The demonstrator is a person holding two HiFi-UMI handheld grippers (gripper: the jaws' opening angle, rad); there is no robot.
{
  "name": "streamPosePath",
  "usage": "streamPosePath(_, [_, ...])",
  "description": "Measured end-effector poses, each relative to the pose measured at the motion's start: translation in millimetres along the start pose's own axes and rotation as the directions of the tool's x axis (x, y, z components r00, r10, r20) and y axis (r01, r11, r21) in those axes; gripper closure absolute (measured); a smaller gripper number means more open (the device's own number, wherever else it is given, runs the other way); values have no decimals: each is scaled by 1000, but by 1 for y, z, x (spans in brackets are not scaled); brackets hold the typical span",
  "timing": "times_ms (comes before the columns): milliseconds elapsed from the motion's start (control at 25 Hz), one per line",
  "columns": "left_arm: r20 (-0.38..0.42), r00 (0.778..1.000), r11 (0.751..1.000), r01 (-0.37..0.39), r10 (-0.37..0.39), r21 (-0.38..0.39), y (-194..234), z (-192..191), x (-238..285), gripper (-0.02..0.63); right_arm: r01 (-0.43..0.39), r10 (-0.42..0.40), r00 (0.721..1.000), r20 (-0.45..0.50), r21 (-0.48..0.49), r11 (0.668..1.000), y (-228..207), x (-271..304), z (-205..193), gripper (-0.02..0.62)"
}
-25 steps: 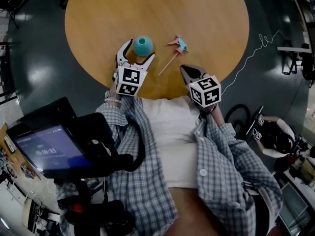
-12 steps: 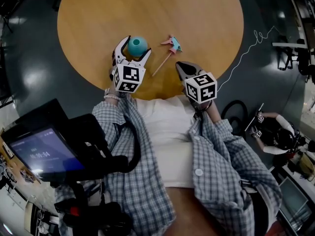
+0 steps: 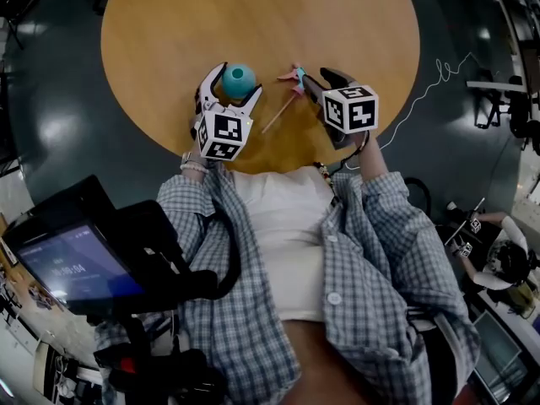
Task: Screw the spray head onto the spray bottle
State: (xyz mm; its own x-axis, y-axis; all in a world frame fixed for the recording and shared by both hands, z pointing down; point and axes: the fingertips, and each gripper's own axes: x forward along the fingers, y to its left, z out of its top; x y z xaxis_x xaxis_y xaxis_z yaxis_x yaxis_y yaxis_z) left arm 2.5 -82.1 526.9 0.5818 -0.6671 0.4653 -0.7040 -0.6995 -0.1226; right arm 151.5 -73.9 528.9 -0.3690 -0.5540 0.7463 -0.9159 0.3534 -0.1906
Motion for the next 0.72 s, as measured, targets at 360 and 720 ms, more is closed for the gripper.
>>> streamPosePath(360, [7, 1000, 1000, -8, 8, -2, -3, 2, 0, 215, 3, 2, 991, -132, 33, 999, 0, 43, -12, 412])
streamPosePath(720, [11, 1000, 1000, -10, 10, -11, -2, 2, -2, 215, -62, 64, 993, -102, 28, 998, 9, 45, -14, 459])
